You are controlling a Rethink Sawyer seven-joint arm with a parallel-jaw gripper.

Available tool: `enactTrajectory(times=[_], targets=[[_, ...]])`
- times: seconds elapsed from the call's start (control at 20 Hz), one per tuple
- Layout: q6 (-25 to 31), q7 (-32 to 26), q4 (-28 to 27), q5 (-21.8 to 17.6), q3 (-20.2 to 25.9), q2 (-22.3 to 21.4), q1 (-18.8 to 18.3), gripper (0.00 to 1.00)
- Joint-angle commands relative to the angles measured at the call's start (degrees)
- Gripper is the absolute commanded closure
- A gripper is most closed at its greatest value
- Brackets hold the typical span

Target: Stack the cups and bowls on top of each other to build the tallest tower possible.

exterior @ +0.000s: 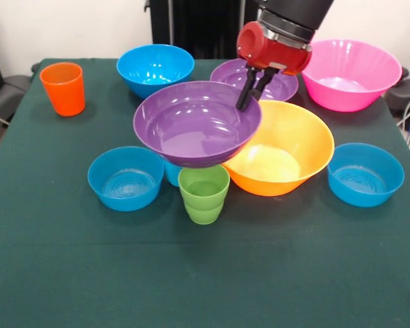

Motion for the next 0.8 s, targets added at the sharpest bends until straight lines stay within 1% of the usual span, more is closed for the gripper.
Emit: enactTrajectory(times=[0.05, 0.25, 0.8], targets=[[0.48, 6.71, 1.17, 1.92, 6.49, 0.19, -1.21, 1.0], [0.25, 7.08, 1.41, 2.49, 6.62, 0.14, -1.31, 1.0], [1.28, 8.23, 0.38, 3.08, 4.88, 1.06, 0.18, 1.0]])
